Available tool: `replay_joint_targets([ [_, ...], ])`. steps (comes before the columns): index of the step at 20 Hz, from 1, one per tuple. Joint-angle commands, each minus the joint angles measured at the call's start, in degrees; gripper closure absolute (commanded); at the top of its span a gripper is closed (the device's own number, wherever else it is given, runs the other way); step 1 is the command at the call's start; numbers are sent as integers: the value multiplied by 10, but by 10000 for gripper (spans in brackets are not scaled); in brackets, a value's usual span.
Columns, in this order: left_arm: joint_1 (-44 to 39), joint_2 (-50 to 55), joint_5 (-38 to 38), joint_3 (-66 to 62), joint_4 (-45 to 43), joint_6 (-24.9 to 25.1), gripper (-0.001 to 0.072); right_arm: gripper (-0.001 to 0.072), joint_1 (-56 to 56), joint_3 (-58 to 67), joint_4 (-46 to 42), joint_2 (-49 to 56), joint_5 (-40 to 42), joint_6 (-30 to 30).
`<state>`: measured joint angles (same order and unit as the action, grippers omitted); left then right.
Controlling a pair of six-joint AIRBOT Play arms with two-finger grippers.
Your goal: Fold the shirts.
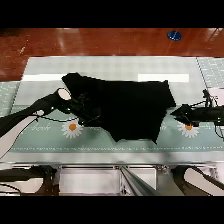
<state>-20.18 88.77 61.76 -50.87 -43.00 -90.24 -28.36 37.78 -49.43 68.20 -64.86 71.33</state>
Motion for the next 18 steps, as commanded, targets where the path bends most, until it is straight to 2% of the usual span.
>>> replay_joint_targets([
  [1,-8,23,-24,-3,4,6,482,303,0,0,18,0,7,-5],
  [2,-8,26,-23,-7,4,22,687,303,0,0,18,0,9,-5],
  [8,2,26,-22,-19,4,28,683,303,0,0,24,0,17,-5],
  [13,3,26,-22,-20,4,28,682,304,0,0,38,4,59,6],
  [18,3,26,-22,-20,4,28,682,303,9,0,70,74,26,-3],
])
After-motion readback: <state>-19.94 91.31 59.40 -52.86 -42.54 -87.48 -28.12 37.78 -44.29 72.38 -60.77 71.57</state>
